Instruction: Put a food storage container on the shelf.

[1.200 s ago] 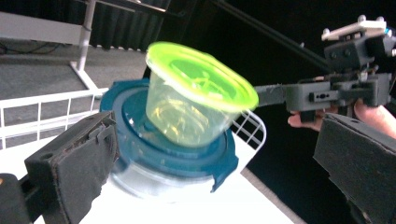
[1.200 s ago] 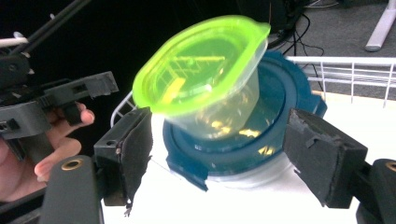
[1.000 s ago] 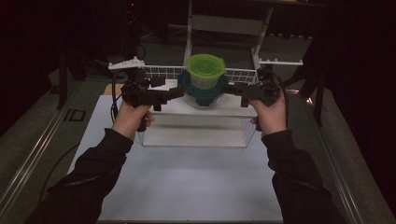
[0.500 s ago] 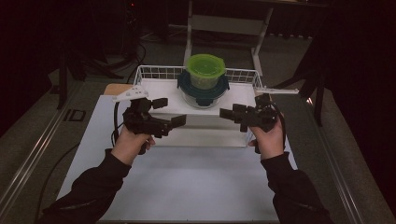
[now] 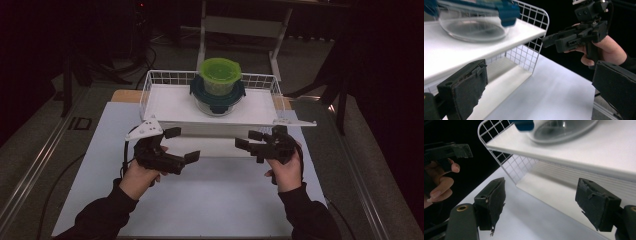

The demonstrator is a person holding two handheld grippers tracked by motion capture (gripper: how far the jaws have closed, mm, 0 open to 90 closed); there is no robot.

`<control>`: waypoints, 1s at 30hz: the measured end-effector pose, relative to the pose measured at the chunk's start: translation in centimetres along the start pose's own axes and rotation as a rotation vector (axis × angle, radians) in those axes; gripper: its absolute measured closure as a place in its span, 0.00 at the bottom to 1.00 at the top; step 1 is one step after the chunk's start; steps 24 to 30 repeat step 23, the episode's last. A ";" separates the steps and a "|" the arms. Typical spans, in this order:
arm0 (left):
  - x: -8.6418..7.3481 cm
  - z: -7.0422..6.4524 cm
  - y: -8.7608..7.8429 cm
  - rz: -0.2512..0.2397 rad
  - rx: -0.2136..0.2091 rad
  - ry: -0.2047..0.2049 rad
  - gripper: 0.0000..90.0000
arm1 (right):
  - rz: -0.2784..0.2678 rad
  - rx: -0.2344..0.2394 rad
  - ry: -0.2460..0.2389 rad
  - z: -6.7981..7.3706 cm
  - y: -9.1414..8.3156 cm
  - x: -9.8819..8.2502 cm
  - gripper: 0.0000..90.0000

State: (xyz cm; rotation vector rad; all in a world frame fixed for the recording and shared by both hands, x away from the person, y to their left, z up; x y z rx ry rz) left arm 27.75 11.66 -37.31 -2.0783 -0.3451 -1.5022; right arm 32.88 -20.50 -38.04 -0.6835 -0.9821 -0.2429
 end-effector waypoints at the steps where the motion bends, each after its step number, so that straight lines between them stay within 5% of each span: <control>1: -0.3 -0.1 0.0 0.009 0.004 0.010 0.00 | 0.002 0.000 0.001 0.0 0.0 -0.3 0.26; 16: -4.5 -0.7 0.0 0.059 0.030 0.060 0.00 | 0.013 0.012 0.018 -1.0 0.5 -5.2 0.24; 30: -5.9 -0.9 0.2 0.056 0.021 0.039 0.00 | 0.020 0.008 0.011 -1.2 0.5 -6.2 0.24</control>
Point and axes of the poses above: each handheld gripper's, and its own axes: y roughly forward along the jaws, x roughly out of its top, z roughly to its left, the point moved 1 cm from there along y, roughly forward along the jaws, and after that the axes turned 1 degree about -y, right-handed, at the moved point
